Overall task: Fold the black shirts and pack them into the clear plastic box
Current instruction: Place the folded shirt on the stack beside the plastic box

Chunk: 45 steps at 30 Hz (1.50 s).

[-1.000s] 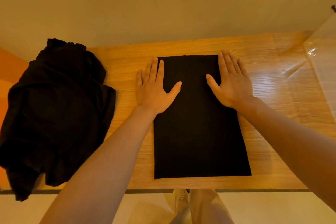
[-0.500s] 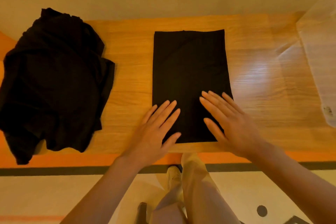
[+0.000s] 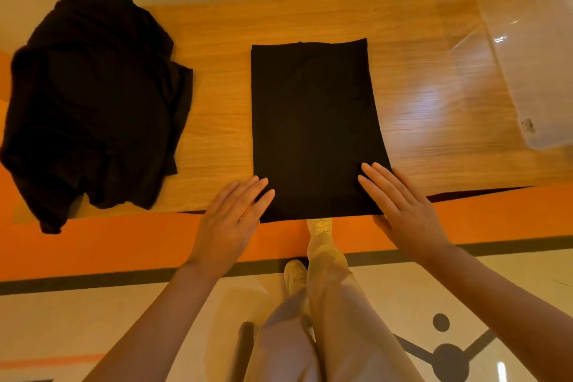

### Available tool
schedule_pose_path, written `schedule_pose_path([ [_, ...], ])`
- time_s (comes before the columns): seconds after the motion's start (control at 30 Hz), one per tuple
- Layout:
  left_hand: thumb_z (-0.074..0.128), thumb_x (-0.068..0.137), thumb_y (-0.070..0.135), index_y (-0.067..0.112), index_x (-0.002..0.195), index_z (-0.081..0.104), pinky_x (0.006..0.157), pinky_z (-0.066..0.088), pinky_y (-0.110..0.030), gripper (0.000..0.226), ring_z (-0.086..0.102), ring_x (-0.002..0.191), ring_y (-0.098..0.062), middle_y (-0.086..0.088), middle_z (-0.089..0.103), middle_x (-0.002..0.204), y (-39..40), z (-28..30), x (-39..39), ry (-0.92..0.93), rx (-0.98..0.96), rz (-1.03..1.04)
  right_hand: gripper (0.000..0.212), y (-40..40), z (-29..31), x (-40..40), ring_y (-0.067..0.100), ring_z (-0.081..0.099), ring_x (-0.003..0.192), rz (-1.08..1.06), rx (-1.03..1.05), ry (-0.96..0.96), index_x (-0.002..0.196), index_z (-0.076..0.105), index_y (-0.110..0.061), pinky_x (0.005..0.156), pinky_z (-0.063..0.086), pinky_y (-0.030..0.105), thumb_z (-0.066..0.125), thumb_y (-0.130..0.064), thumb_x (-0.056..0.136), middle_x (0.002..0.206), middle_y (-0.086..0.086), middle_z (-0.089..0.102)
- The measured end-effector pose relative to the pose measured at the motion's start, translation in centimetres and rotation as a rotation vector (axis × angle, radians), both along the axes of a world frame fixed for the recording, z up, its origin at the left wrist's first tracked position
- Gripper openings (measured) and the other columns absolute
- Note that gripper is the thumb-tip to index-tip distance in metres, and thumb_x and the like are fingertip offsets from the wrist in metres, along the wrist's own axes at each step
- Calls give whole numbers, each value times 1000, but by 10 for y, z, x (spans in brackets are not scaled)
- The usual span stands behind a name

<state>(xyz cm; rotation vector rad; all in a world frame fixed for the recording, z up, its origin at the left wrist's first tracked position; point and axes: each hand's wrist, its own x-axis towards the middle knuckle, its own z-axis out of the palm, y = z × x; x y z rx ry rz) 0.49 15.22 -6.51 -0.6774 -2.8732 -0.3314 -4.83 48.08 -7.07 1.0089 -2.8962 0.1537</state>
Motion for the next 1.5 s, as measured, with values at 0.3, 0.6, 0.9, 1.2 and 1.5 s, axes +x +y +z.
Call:
schedule_pose_path([
  [0.3,62,83,5,11,122,61,103,40,-52,39,56,121,-29,-15,62,125,1,15,-9,63,98,-79,44,10,8,-7,24,33,141,136,-214,12,136,46,-12,116,27,43,49,-18,93,146,11,44],
  [0.6,62,82,19,10,107,72,96,46,-40,28,59,112,-15,-2,68,112,5,32,6,-119,492,81,29,15,37,13,14,58,119,19,-635,-207,110,67,-9,104,44,32,62,-23,85,119,5,65],
  [0.9,63,91,35,4,75,68,65,44,-16,35,55,69,-12,-17,59,69,19,63,-12,-468,1063,498,14,-6,80,-7,4,67,84,-367,-1244,-619,97,72,-24,75,52,16,69,-20,83,86,-11,73],
  [1.2,58,94,31,28,89,68,67,47,-9,12,62,75,7,15,66,78,33,66,-64,-373,996,785,15,-35,75,-74,11,68,85,-758,-1051,-644,87,71,-21,77,57,30,62,-33,92,87,-3,72],
  [1.5,52,97,34,30,91,59,55,44,-19,10,55,60,-6,7,59,66,37,50,-84,-270,673,772,30,-42,57,-88,4,60,71,-814,-727,-430,107,69,-16,56,43,13,57,-40,94,85,-3,67],
])
